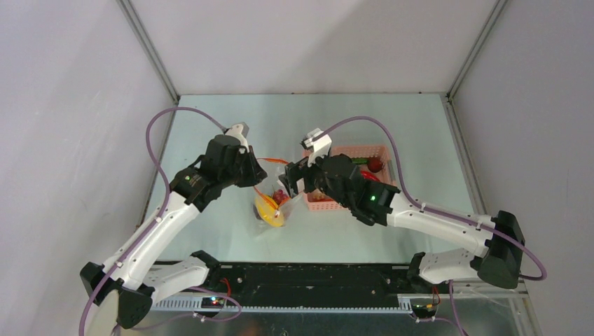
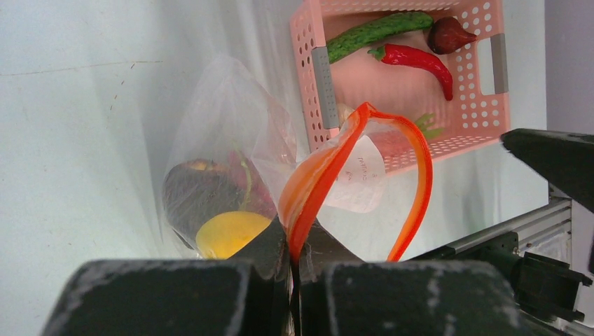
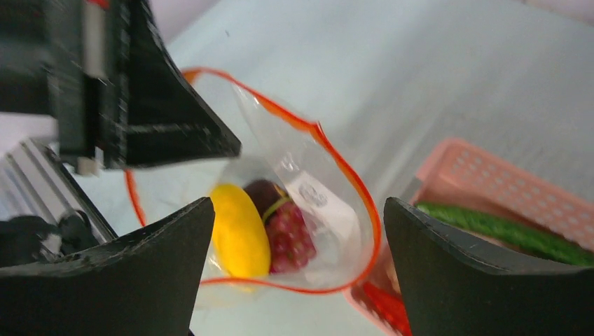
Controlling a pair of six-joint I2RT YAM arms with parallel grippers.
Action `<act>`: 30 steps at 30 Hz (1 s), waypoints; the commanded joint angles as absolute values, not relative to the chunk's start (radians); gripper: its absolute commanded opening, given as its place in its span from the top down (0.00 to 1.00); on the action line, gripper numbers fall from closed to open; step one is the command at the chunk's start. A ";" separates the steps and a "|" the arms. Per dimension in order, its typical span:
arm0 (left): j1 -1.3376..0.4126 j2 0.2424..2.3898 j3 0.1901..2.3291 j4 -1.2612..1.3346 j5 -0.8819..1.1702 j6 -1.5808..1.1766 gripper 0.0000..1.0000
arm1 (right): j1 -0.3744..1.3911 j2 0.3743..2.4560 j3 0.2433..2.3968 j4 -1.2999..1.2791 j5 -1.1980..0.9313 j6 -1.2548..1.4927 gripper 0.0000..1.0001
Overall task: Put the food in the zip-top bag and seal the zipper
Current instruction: Place the fake fruit in the zipper food storage bag, then adjust the zipper food storage bag at the center of the board.
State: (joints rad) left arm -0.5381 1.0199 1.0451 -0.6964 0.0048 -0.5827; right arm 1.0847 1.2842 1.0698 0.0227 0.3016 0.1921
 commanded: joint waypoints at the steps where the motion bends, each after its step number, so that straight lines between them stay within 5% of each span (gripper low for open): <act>1: -0.536 1.007 1.055 -0.655 0.019 -0.563 0.94 | 1.075 1.282 1.102 -0.148 0.331 0.232 0.07; 12: -0.536 1.002 1.054 -0.653 0.022 -0.561 0.94 | 0.987 1.430 1.104 -0.154 0.276 0.342 0.29; 16: -0.537 1.000 1.055 -0.653 0.023 -0.561 0.93 | 0.987 1.445 1.117 -0.136 0.284 0.349 0.71; 20: -0.537 0.999 1.055 -0.653 0.026 -0.560 0.93 | 1.004 1.431 1.153 -0.131 0.305 0.287 0.88; 30: -0.536 0.993 1.059 -0.657 0.017 -0.557 0.88 | 1.093 1.310 1.218 0.037 0.332 0.155 0.99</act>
State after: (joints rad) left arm -0.5381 1.0180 1.0451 -0.6888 0.0074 -0.5755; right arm 1.0668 1.3891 1.1542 -0.1272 0.3103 0.2176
